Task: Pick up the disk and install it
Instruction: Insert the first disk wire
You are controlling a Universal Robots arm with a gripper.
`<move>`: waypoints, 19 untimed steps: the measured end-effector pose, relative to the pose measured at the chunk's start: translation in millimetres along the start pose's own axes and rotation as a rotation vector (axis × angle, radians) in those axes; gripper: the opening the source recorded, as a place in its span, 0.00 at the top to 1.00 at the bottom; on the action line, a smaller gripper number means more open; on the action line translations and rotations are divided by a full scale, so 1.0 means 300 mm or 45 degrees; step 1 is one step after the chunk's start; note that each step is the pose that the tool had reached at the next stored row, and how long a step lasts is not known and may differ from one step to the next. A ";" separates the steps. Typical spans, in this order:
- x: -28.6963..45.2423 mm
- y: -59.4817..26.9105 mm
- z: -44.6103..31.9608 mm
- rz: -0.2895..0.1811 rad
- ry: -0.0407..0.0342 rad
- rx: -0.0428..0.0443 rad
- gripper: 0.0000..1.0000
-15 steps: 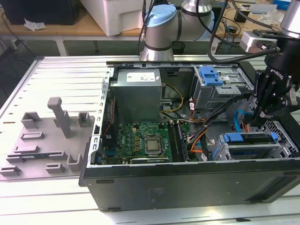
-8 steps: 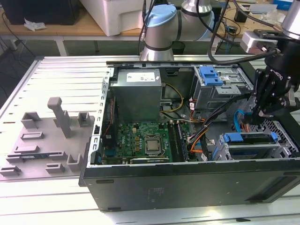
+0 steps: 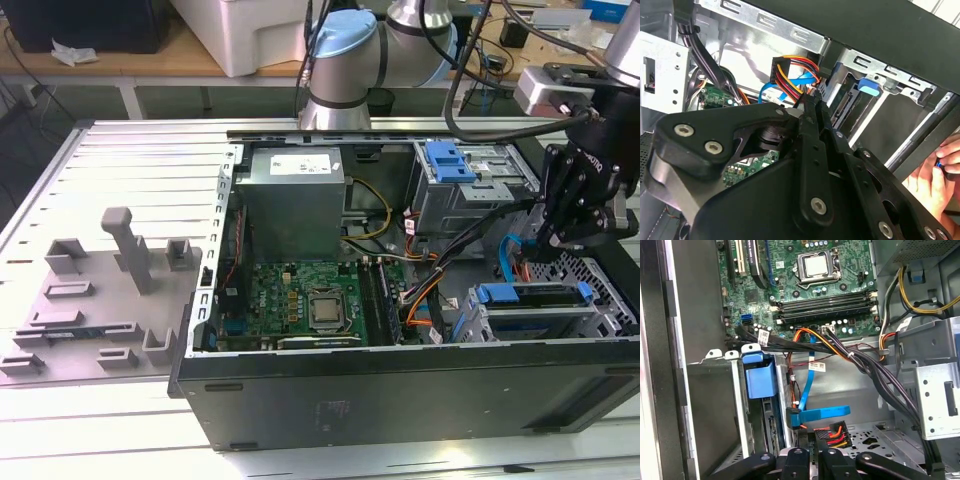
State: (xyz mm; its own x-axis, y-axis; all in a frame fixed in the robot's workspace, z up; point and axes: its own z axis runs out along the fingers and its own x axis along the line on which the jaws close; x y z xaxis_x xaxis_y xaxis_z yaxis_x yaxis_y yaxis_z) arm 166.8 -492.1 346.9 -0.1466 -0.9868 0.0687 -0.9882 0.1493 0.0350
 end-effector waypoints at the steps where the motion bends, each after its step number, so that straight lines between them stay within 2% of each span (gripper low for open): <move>1: 0.000 0.000 0.000 0.000 0.0000 0.000 0.84; 7: 0.012 -0.002 0.001 0.000 -0.0001 0.000 0.84; 13: 0.014 -0.002 0.000 0.000 -0.0002 0.001 0.84; 15: 0.014 -0.002 -0.001 -0.005 -0.0010 0.006 0.84; 19: 0.020 -0.003 -0.002 -0.039 -0.0026 0.029 0.84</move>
State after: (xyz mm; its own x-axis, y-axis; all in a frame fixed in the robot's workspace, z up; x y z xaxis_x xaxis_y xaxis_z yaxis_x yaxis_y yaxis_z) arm 166.8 -498.2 347.7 -0.1163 -0.9910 0.0659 -0.9930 0.1174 0.0140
